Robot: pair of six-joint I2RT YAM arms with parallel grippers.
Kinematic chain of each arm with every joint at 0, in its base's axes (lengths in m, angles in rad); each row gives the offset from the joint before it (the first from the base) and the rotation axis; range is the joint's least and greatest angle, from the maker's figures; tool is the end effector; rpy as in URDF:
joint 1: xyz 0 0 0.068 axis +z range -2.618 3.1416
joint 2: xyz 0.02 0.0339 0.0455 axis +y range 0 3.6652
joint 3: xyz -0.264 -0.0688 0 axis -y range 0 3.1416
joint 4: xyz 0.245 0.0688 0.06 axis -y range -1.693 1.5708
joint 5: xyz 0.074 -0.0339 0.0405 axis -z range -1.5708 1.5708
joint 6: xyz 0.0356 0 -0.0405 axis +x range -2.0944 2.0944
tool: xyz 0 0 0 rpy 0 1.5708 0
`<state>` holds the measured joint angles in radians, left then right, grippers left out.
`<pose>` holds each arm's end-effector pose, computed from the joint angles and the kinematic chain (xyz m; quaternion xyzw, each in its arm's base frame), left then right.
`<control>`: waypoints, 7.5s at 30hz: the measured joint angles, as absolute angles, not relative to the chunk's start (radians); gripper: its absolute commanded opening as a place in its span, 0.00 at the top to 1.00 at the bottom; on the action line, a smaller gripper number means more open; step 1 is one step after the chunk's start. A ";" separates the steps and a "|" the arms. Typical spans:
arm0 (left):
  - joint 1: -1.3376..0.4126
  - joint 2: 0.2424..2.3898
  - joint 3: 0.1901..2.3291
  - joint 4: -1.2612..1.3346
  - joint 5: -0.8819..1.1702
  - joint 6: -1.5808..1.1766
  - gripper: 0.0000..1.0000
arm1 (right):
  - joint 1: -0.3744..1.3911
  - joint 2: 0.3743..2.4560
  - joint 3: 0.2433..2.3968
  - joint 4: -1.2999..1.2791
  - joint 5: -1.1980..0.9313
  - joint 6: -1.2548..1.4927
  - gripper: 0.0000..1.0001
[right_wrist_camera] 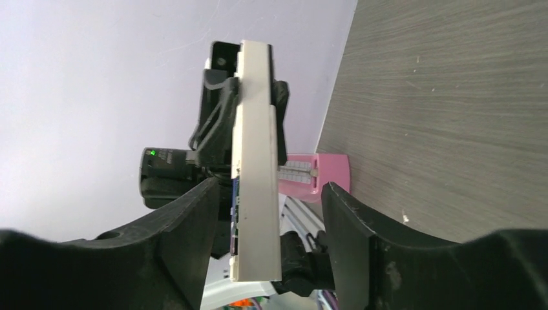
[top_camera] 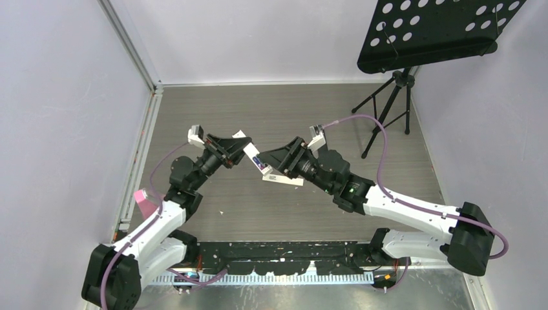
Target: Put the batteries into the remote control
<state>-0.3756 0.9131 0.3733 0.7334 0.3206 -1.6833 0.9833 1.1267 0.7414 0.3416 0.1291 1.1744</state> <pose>0.1870 -0.0858 0.2687 -0.2837 0.5729 -0.7055 0.3058 0.1509 0.2183 0.3106 0.1132 0.7133 0.5862 0.3670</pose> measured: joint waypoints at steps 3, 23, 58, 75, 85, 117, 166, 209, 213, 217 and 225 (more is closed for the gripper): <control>-0.337 0.921 0.430 0.694 0.420 -1.571 1.00 | 0.945 1.126 0.741 0.344 0.068 1.135 0.24; -0.265 0.774 0.393 0.226 0.328 -1.092 1.00 | 0.836 1.140 0.878 -0.165 -0.045 0.629 0.25; -0.262 0.793 0.250 0.202 0.248 -1.120 0.21 | 1.042 1.742 1.156 -0.129 -0.167 0.319 0.96; -0.229 0.810 0.594 -0.444 0.019 -0.907 0.05 | 1.025 1.728 1.133 -0.506 -0.042 -0.029 0.93; -0.218 0.899 0.596 -0.460 0.096 -0.869 0.08 | 1.032 1.728 1.133 -0.633 -0.054 -0.103 0.86; -0.216 1.103 0.622 -0.296 0.339 -0.857 0.11 | 1.032 1.695 1.131 -0.692 0.055 -0.103 0.41; -0.413 1.650 0.673 0.191 0.455 -1.071 0.63 | 0.606 1.593 0.773 -0.126 -0.039 1.039 0.53; -0.432 1.677 0.785 0.003 0.365 -0.920 0.68 | 0.595 1.591 0.756 -0.075 -0.071 1.021 0.48; -0.432 1.665 0.769 0.007 0.367 -0.937 0.68 | 0.593 1.589 0.754 -0.075 -0.073 1.023 0.48; -0.445 1.638 0.759 -0.007 0.368 -0.943 0.69 | 0.593 1.577 0.745 -0.078 -0.072 1.023 0.48; -0.458 1.587 0.758 -0.014 0.388 -0.944 0.70 | 0.596 1.550 0.740 -0.138 -0.075 1.023 0.48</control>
<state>-0.4580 1.5867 0.7582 -0.0143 0.3878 -0.9436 0.5964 1.5497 0.7399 -0.1375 -0.0753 1.0225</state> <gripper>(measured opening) 0.311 0.518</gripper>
